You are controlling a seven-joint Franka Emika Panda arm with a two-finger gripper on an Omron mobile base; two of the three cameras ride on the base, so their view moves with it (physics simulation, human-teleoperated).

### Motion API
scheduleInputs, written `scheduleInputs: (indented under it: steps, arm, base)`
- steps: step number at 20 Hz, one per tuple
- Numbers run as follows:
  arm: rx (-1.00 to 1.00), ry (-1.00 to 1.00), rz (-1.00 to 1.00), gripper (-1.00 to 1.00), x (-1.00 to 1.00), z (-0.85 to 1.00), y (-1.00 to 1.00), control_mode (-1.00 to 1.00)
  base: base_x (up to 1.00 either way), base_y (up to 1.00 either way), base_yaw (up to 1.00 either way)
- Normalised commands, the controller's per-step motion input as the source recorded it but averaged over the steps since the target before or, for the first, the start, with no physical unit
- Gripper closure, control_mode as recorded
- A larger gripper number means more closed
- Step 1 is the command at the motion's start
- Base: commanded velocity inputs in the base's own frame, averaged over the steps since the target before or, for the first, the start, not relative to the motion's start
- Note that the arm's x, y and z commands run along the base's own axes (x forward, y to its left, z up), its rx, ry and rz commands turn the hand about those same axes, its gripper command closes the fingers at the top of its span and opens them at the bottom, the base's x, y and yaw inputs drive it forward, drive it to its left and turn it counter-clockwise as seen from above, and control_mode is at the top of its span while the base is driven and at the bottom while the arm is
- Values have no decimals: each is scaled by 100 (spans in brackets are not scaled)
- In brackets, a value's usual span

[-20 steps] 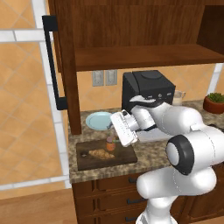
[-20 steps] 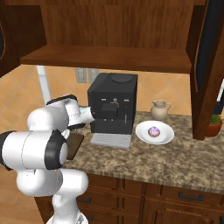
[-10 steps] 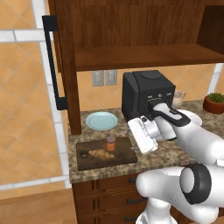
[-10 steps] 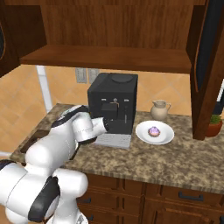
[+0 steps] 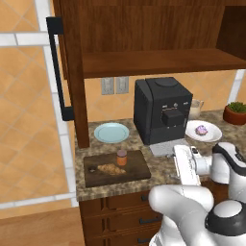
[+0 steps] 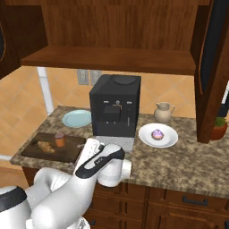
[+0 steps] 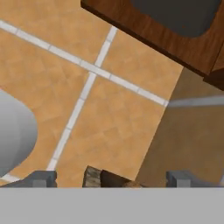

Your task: From the different types of pastries on the counter, select a croissant and place it on the cutting board. Then retrieve a jar of jam from the cabinet and place it alongside the croissant on the cutting board.

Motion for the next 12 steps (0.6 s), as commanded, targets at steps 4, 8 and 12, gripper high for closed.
scheduleInputs:
  steps: [4,8,12]
  arm:
    - [3,0,0,-100,0,0,-4,-100]
    - [0,0,0,-100,0,0,0,-100]
    - [0,0,0,-100,0,0,0,-100]
  base:
    - [0,0,0]
    - [0,0,0]
    - [0,0,0]
